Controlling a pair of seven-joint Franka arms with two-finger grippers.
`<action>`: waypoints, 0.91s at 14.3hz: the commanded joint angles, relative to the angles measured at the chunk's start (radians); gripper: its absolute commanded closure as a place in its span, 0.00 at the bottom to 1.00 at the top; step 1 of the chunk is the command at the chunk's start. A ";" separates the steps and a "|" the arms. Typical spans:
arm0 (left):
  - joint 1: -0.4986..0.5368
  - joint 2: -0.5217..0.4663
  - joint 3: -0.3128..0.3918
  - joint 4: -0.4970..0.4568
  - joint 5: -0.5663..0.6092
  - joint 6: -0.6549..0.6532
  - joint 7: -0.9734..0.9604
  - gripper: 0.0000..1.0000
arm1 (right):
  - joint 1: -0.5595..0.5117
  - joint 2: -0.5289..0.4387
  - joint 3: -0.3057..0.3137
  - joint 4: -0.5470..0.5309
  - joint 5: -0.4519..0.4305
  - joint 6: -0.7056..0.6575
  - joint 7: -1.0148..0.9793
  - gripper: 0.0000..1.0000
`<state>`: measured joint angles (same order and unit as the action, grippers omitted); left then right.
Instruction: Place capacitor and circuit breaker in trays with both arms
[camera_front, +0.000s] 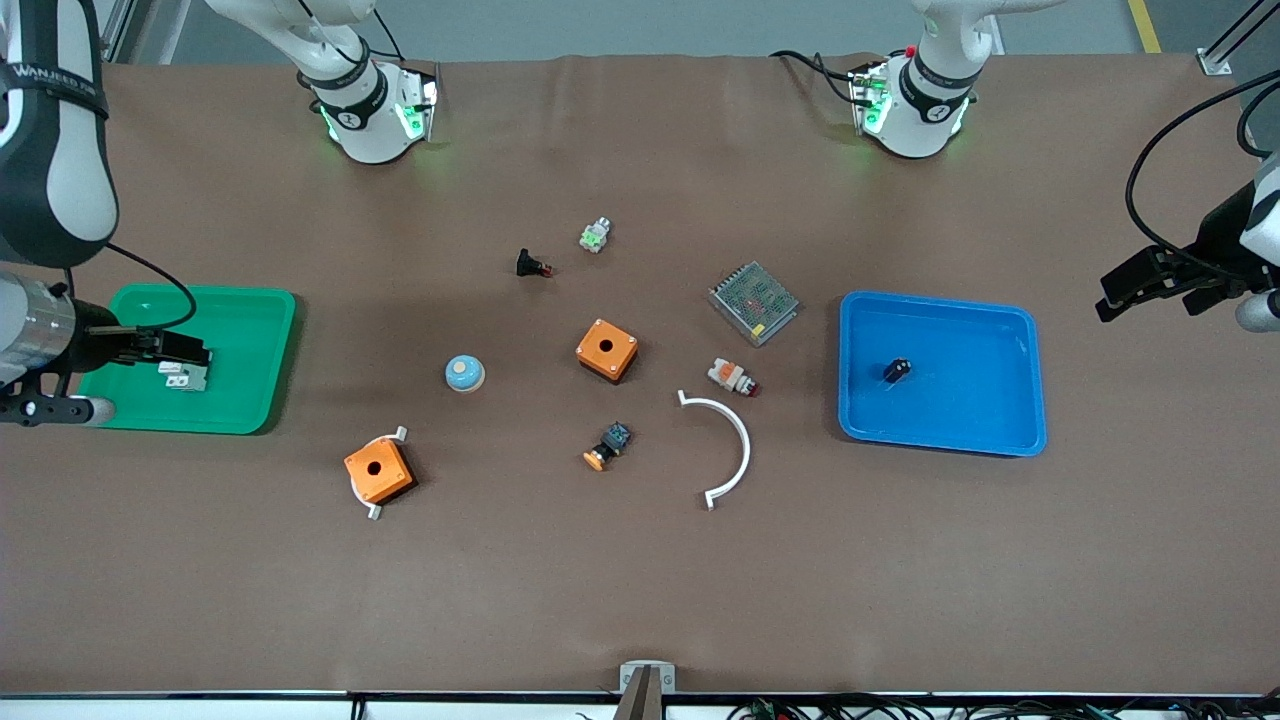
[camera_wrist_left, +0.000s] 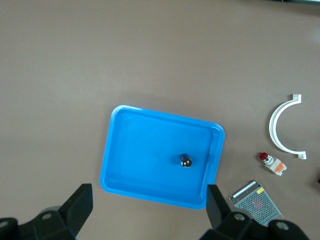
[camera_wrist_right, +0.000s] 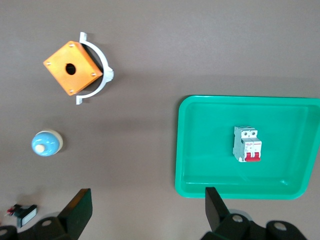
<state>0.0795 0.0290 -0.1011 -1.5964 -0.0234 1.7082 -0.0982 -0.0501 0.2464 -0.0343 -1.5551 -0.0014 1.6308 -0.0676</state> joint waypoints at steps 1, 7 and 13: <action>0.008 -0.001 -0.009 0.018 -0.001 -0.032 -0.003 0.00 | 0.015 0.002 -0.004 0.072 0.000 -0.057 0.011 0.00; 0.011 -0.007 -0.006 0.024 -0.001 -0.033 0.003 0.00 | 0.013 0.004 -0.007 0.188 -0.005 -0.170 0.005 0.00; 0.013 -0.023 -0.002 0.026 0.007 -0.045 0.011 0.00 | 0.015 0.008 -0.007 0.208 0.008 -0.170 0.012 0.00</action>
<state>0.0830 0.0258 -0.1000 -1.5810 -0.0234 1.6955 -0.0988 -0.0402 0.2460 -0.0376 -1.3766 -0.0013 1.4747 -0.0676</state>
